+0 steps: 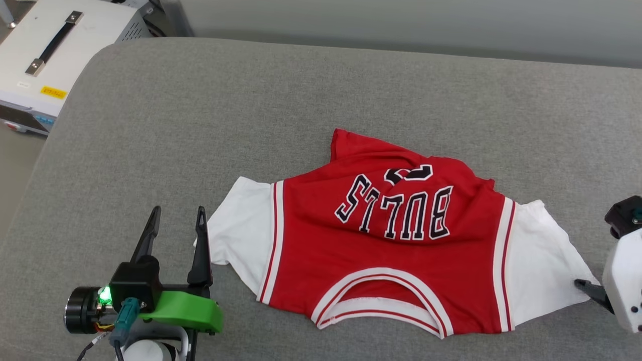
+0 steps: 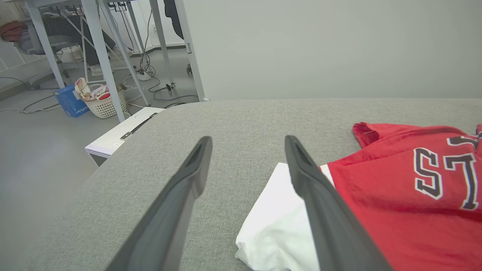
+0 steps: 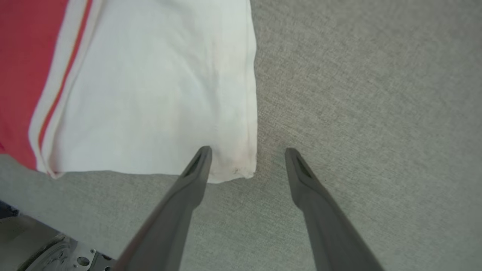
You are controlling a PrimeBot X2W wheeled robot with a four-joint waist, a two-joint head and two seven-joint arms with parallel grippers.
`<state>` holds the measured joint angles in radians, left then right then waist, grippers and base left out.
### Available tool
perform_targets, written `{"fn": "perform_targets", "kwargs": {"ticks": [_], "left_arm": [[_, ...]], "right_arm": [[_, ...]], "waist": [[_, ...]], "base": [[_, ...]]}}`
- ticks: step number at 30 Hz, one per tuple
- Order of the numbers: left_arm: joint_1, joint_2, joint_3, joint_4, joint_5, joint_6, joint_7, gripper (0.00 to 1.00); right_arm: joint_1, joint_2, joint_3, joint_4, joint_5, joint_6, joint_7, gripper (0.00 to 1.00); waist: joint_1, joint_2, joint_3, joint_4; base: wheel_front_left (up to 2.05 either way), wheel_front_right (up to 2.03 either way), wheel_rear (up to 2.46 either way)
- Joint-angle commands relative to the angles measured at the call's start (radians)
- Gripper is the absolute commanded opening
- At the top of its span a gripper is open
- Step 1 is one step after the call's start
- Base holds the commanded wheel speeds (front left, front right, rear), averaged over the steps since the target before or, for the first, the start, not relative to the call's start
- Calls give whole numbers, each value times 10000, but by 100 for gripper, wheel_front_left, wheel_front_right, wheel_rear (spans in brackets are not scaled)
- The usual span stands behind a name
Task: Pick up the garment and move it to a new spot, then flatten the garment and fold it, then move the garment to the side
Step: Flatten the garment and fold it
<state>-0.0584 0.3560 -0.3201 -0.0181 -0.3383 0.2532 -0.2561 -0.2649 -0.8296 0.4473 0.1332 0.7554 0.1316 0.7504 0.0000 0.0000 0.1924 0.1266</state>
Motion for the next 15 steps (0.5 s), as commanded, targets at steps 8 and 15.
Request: {"fn": "perform_targets", "kwargs": {"ticks": [8,15], "left_arm": [[-164,-472,562,153,542,-527,-56,100],[-267,-601,989,596,752,-1014,-57,100]], "right_arm": [[-97,735,1321,1164,260,-9,-705,100],[-348,771,1678,1584,501,-9,-2086,0]], "waist": [[0,0,674,213],[0,0,318,9]], "base": [[0,0,0],[0,0,0]]}}
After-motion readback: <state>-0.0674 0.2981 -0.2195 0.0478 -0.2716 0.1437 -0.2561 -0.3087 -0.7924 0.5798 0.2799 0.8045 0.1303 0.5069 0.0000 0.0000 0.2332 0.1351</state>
